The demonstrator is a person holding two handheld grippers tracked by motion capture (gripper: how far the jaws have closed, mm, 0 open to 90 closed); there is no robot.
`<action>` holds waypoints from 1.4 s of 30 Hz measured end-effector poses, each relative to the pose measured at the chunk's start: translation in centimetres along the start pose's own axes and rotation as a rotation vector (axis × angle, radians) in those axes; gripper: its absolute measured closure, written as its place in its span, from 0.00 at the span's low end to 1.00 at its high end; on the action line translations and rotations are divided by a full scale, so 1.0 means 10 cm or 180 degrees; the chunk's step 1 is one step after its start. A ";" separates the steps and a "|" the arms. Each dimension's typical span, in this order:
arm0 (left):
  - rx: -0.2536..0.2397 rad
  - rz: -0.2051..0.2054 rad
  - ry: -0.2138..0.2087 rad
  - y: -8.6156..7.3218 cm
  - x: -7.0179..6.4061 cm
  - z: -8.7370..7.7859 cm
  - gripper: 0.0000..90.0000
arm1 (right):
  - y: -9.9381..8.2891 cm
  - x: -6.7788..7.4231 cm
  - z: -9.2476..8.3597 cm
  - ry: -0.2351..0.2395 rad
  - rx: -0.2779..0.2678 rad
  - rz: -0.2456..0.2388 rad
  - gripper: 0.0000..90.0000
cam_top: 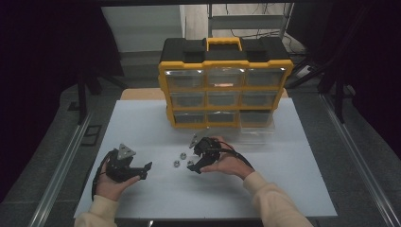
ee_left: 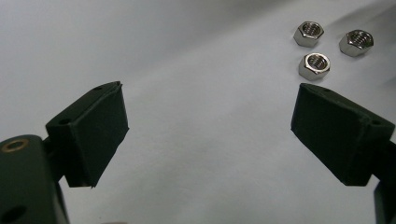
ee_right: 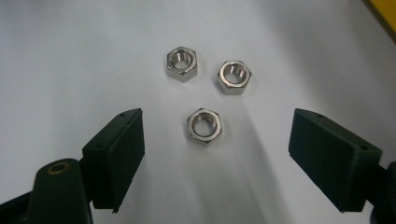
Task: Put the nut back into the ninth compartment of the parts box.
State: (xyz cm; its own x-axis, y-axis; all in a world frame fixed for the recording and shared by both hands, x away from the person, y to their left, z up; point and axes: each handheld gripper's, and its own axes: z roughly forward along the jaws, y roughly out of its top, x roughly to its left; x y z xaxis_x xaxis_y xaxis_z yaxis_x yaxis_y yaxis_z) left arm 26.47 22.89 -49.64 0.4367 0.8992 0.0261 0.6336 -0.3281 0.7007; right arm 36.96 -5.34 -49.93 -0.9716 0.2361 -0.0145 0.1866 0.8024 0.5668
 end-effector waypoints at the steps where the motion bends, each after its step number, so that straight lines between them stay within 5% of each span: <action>1: -0.0002 -0.0003 0.0000 0.00 0.00 0.00 0.13 | 0.00 -0.01 0.02 0.0003 0.0012 -0.0017 0.22; 22: -0.0007 -0.0014 0.0009 -0.01 0.02 -0.01 0.13 | 0.05 -0.02 0.26 0.0167 0.0293 -0.0058 0.37; 42: -0.0007 -0.0017 0.0014 -0.01 0.02 -0.01 0.13 | 0.12 0.00 0.25 0.0209 0.0417 -0.0342 0.77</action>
State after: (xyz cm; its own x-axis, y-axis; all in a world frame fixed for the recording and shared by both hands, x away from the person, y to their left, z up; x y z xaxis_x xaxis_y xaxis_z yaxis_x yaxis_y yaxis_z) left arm 26.45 23.10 -49.62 0.4307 0.9021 0.0255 0.6345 -0.3227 0.7023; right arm 37.59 -3.00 -51.32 -0.9936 0.1124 -0.0130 0.0944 0.8866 0.4527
